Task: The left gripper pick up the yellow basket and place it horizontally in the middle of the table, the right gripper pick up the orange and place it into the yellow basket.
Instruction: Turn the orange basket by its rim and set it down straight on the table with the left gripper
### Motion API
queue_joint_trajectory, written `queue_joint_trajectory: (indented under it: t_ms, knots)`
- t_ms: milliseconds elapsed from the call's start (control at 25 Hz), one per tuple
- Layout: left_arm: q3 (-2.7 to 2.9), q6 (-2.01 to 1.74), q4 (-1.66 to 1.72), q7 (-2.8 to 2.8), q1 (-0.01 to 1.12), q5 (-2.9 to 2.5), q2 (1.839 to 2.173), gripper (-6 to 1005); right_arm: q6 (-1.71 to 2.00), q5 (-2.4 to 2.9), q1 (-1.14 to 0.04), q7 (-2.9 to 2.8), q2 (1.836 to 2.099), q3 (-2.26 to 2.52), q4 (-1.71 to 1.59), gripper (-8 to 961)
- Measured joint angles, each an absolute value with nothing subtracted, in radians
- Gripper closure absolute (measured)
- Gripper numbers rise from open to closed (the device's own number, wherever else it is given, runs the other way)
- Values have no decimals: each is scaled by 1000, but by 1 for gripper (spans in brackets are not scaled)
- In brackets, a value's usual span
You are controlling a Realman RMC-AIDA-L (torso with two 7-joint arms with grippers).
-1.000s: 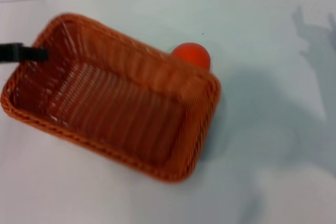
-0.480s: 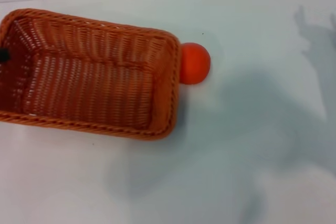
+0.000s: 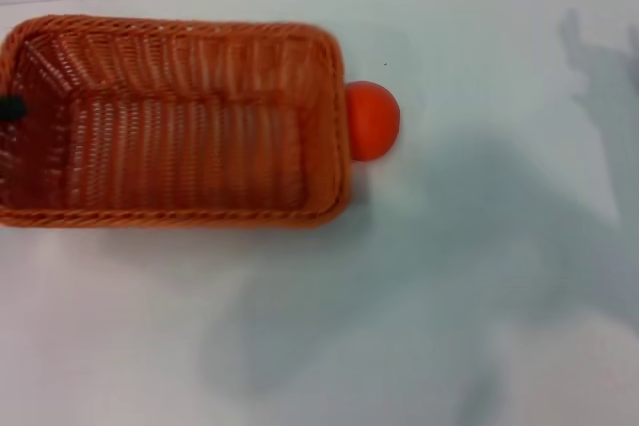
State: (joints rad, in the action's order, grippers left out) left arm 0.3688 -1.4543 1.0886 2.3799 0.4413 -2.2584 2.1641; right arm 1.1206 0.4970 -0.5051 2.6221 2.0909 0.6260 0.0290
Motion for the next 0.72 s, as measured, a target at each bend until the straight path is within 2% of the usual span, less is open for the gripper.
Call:
queue_joint_trajectory:
  t_ms: [720]
  knots:
    - [546,-1361,917,2336,439,-2048,2175,828,1096,497,-503,2622,2091,609,17,126]
